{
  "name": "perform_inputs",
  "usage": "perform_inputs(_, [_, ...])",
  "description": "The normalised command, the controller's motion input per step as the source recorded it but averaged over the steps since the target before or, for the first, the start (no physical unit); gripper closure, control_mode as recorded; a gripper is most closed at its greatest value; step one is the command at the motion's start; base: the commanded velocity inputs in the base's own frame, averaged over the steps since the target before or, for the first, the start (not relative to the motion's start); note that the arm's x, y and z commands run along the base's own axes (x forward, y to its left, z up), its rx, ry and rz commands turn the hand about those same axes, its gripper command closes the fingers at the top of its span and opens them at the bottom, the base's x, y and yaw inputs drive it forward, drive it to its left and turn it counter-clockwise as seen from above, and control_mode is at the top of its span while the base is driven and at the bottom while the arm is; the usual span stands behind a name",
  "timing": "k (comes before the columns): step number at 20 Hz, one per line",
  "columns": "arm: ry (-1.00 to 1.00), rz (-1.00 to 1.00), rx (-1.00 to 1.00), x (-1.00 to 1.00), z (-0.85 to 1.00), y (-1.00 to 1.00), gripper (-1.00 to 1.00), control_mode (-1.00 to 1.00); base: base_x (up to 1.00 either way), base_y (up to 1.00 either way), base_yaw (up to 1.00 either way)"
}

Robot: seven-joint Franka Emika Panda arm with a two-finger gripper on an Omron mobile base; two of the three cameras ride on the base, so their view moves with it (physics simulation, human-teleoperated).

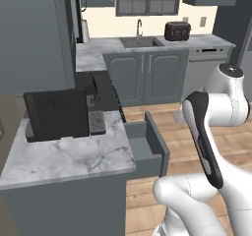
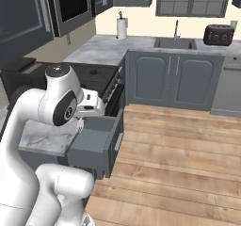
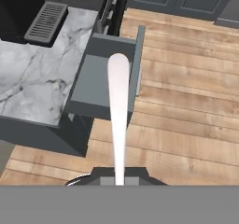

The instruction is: Pick up the metallic utensils from the counter and place them in the open drawer. Make sure not to pick up any wooden utensils.

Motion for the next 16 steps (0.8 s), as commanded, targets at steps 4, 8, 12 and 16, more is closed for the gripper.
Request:
perform_inputs(4, [0.0,0.0,0.0,0.0,0.0,0.01,1.0,-1.0,0.0,0.0,0.0])
perform_inputs(8, [0.22,0.0,-0.08,0.46,-0.26,0.48,1.0,-1.0,0.0,0.0,0.0])
perform_inputs(12, [0.27,0.0,-0.07,0.8,-0.64,0.67,1.0,-1.0,0.0,0.0,0.0])
perform_inputs(16, [0.08,0.0,0.01,0.84,-0.82,0.23,1.0,-1.0,0.0,0.0,0.0])
